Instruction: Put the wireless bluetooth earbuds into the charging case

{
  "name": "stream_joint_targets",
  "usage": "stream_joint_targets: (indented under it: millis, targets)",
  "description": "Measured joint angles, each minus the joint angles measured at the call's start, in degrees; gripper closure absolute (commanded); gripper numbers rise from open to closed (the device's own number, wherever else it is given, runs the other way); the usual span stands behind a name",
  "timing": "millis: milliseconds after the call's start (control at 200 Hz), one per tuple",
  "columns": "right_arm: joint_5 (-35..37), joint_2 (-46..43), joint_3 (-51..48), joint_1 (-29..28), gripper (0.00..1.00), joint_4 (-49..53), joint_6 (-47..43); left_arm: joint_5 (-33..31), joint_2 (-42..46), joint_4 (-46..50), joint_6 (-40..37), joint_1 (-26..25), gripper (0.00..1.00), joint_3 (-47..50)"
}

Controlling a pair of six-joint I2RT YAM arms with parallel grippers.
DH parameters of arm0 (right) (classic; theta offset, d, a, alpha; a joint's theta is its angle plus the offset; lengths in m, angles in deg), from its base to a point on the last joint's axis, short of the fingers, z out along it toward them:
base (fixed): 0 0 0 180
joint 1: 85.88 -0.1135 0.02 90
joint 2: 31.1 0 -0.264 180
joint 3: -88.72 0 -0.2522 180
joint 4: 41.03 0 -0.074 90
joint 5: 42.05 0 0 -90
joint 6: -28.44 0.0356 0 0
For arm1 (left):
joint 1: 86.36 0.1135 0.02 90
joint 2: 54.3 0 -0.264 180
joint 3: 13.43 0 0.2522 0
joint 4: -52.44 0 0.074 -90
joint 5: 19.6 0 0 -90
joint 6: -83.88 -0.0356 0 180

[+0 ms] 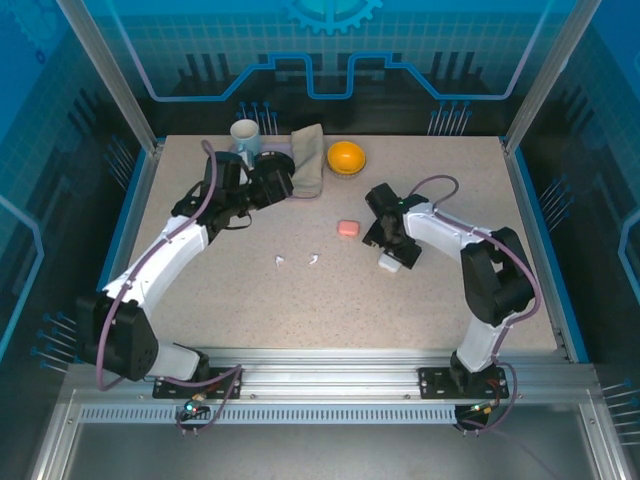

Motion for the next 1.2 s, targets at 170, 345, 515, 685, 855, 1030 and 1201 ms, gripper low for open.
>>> stream_joint_targets:
  millis: [170, 345, 515, 685, 855, 1030, 1201]
  targets:
    - [0.4, 2.5, 0.8, 0.0, 0.13, 0.5, 0.0, 0.6, 1.6, -2.2, 2.1, 1.4, 0.01, 1.8]
    - [0.3, 3.2, 0.5, 0.0, 0.14, 0.5, 0.0, 1.5, 1.7, -2.4, 3.3, 1.6, 0.01, 2.9]
    - [-0.3, 4.5, -0.2, 0.0, 0.16, 0.2, 0.0, 1.7, 1.7, -2.5, 3.4, 1.6, 0.01, 2.9]
    - [-0.8, 6.1, -0.5, 0.0, 0.23, -0.8, -0.2, 2.6, 1.7, -3.1, 3.7, 1.6, 0.01, 3.3]
    - [-1.6, 6.1, -0.7, 0.0, 0.36, -1.9, -0.7, 4.3, 1.8, -5.0, 5.7, 1.6, 0.01, 5.4]
    - [-2.1, 4.5, -2.4, 0.2, 0.55, -3.4, -2.0, 8.6, 2.0, -8.7, 10.5, 2.2, 0.01, 9.9]
    - [-4.5, 1.4, -4.8, 0.5, 0.60, -6.3, -1.9, 12.8, 2.0, -12.9, 14.5, 2.3, 0.01, 13.8]
